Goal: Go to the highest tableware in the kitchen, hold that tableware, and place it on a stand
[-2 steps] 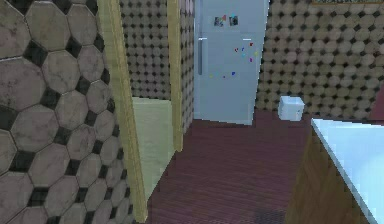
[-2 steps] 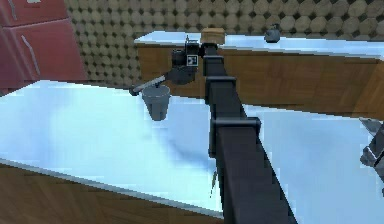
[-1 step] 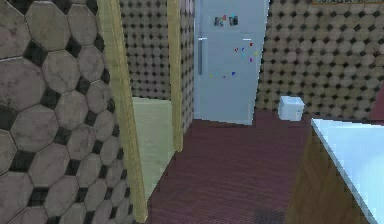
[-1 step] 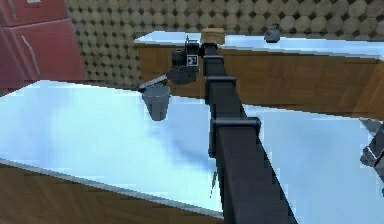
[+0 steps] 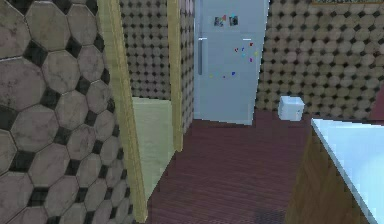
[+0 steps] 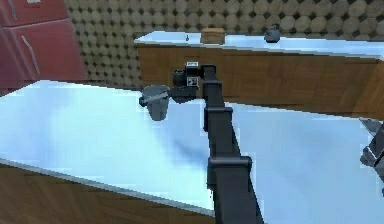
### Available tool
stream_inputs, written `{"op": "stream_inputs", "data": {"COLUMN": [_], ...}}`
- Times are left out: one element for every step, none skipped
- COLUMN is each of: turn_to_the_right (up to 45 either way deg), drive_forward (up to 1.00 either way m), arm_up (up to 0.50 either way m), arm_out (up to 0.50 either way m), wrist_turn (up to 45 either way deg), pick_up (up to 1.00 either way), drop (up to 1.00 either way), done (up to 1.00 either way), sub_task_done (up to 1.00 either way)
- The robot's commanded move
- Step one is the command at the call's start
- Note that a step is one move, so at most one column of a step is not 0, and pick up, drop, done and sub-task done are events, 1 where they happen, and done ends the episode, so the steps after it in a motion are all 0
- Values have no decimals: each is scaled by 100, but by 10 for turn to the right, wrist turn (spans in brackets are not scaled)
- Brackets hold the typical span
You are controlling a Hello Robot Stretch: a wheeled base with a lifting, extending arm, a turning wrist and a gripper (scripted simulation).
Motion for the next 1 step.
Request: {"op": "stream_inputs", "data": {"turn_to_the_right": [0], "drive_forward": [0], "arm_up": [0], "arm_out": [0], "wrist_turn": [0], "pick_up": [100], "drop": [0], "done": [0], "sub_task_done": [0]}}
